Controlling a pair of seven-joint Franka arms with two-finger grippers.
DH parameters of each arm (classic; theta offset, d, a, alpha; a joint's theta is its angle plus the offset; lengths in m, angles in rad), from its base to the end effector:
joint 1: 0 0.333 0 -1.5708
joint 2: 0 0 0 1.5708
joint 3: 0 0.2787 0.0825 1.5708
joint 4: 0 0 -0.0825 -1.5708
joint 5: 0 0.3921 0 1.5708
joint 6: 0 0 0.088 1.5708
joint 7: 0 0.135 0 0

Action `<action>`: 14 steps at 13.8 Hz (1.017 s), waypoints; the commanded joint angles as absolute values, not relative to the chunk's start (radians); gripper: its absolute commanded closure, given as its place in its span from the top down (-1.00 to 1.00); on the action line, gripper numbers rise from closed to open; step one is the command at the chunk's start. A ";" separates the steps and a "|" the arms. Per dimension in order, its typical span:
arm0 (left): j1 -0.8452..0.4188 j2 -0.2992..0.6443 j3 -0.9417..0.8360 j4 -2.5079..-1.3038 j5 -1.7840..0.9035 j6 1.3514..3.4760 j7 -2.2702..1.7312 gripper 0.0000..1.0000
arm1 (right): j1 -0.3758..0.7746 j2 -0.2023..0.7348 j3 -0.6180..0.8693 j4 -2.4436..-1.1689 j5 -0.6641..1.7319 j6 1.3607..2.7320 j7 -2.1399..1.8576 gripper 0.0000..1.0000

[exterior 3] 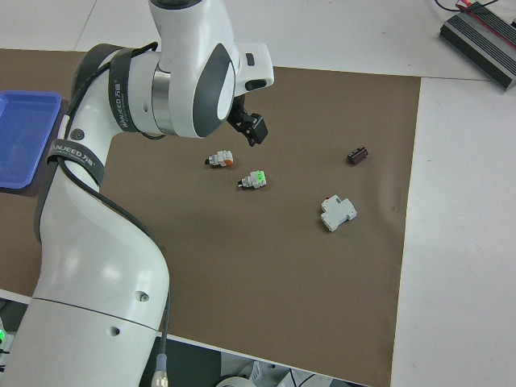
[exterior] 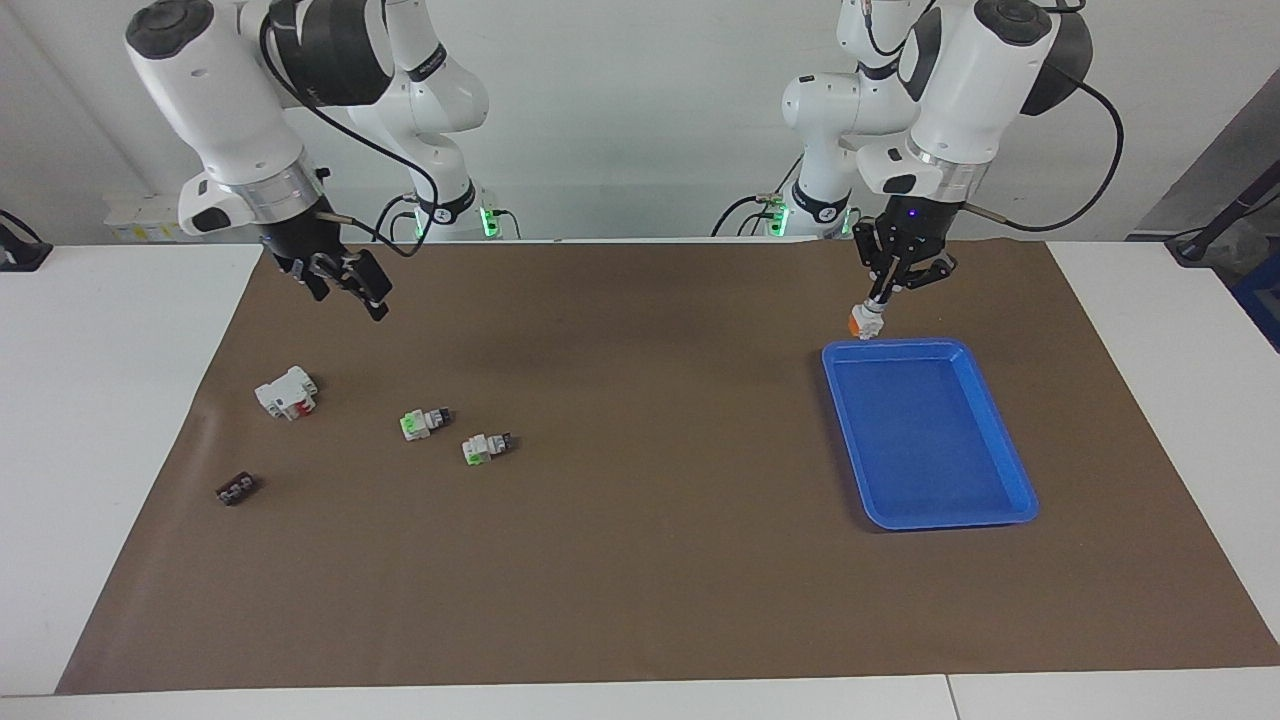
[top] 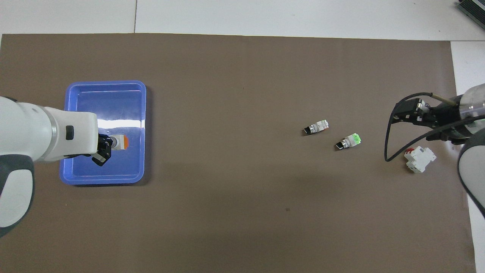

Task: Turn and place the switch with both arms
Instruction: 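Lower the switch into the blue tray and open the left gripper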

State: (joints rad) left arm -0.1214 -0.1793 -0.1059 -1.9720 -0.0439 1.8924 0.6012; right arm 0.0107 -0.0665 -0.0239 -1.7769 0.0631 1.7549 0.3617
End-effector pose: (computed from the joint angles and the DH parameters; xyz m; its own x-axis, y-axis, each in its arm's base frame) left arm 0.5181 -0.1265 0.4900 0.6809 -0.7263 0.0948 -0.7267 -0.6860 -0.0360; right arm 0.5576 -0.0003 0.5130 0.9264 -0.3762 0.0186 -0.3739 -0.9244 -0.0755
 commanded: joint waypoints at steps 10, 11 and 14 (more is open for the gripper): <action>-0.072 -0.031 -0.058 -2.074 -0.015 2.040 0.664 -1.00 | 0.037 -0.058 -0.037 -1.606 -0.025 1.542 0.209 1.00; -0.077 -0.011 -0.058 -2.098 -0.015 2.084 0.664 -1.00 | 0.037 -0.058 -0.037 -1.611 -0.025 1.551 0.209 1.00; -0.039 -0.012 -0.057 -2.175 -0.015 2.170 0.690 -1.00 | 0.037 -0.064 -0.035 -1.629 -0.025 1.560 0.209 1.00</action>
